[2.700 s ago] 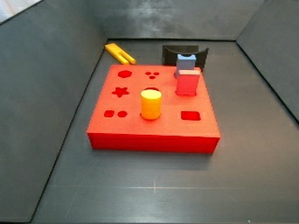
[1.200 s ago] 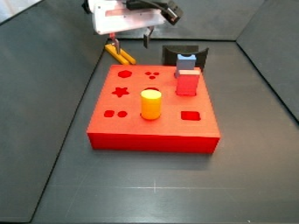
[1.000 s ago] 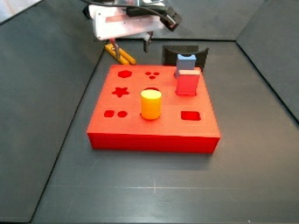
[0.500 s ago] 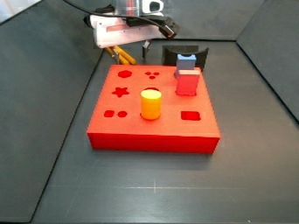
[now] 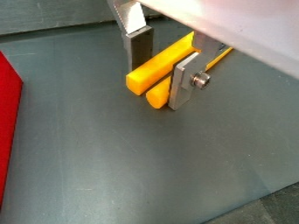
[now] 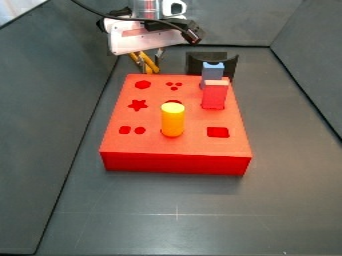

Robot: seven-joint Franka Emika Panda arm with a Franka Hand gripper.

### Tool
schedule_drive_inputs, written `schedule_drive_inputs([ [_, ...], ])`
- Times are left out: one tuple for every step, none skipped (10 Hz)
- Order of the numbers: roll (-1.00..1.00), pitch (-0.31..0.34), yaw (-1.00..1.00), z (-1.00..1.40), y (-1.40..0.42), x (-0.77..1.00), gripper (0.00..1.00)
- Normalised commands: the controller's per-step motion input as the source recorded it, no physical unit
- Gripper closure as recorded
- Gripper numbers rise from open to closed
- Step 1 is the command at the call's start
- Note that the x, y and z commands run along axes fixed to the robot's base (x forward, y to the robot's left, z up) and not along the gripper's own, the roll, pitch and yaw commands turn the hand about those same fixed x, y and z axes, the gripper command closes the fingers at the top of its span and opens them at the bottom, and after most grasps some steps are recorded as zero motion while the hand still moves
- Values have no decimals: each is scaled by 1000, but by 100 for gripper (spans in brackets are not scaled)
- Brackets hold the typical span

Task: Pick up the square-circle object. Move up. Rotate the square-circle object. Place the square-circle object on the fixture. Regrasp the square-circle object. Move to above the board. Insert the square-circle object.
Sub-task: Pick up the square-circle object, then move up.

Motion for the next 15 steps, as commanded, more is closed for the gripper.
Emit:
schedule_drive_inputs([
  [0,0,0,0,0,0,100],
  [0,0,0,0,0,0,100],
  [0,0,0,0,0,0,100],
  [0,0,0,0,0,0,100],
  [0,0,0,0,0,0,100],
  [0,0,0,0,0,0,100],
  [0,0,0,0,0,0,100],
  [0,0,0,0,0,0,100],
  [0,0,0,0,0,0,100],
  [0,0,0,0,0,0,100],
  [0,0,0,833,0,0,100],
  [1,14,1,815,8,-44,100],
  [15,16,-4,725,10,-56,100],
  [31,23,-7,608,7,-47,100],
  [46,41,-8,481,6,-32,100],
])
